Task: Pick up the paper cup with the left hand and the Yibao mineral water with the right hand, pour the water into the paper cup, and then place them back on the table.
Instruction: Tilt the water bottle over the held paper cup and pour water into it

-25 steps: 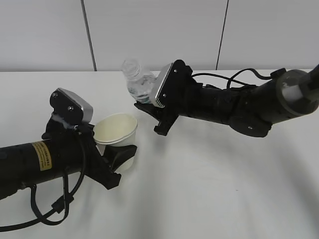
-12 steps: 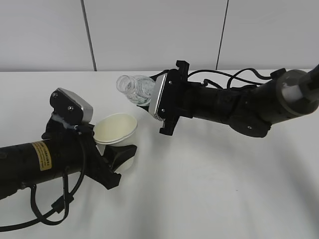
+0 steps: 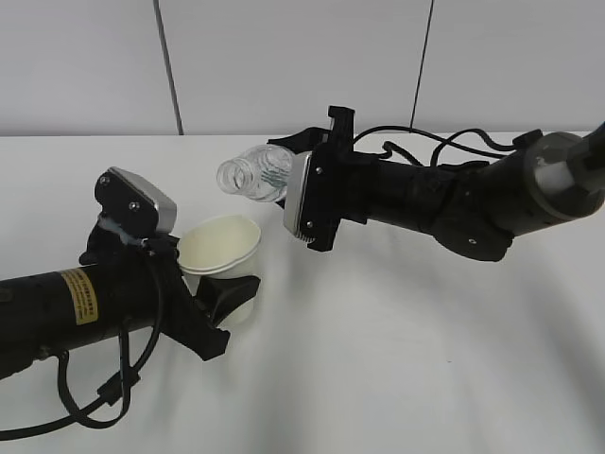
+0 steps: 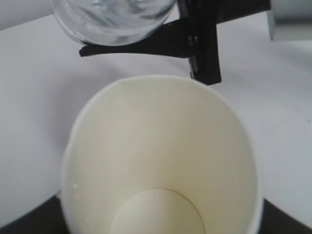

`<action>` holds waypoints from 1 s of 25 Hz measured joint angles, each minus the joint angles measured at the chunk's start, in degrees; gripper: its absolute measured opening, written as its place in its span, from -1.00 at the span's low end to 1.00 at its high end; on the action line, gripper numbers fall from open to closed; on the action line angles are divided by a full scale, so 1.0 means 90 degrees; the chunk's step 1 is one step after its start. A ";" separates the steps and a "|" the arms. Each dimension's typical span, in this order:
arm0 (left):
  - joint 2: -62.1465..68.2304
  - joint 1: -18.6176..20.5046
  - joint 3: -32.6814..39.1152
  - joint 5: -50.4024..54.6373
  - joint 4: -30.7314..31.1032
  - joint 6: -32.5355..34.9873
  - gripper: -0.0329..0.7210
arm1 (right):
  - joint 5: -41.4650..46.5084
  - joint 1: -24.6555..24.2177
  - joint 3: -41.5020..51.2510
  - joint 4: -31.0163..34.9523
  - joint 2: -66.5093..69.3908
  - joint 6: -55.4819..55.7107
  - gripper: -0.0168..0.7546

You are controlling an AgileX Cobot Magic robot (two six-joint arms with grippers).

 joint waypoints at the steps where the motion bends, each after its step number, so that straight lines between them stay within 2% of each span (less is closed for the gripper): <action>1: 0.0000 0.0000 0.0000 0.0000 0.0012 0.0000 0.17 | -0.0012 0.0000 0.0000 0.0000 0.0000 -0.0109 0.21; 25: -0.0005 0.0000 0.0000 0.0023 0.0260 0.0000 0.17 | -0.0320 0.0000 0.0000 0.0384 0.0013 -0.2097 0.21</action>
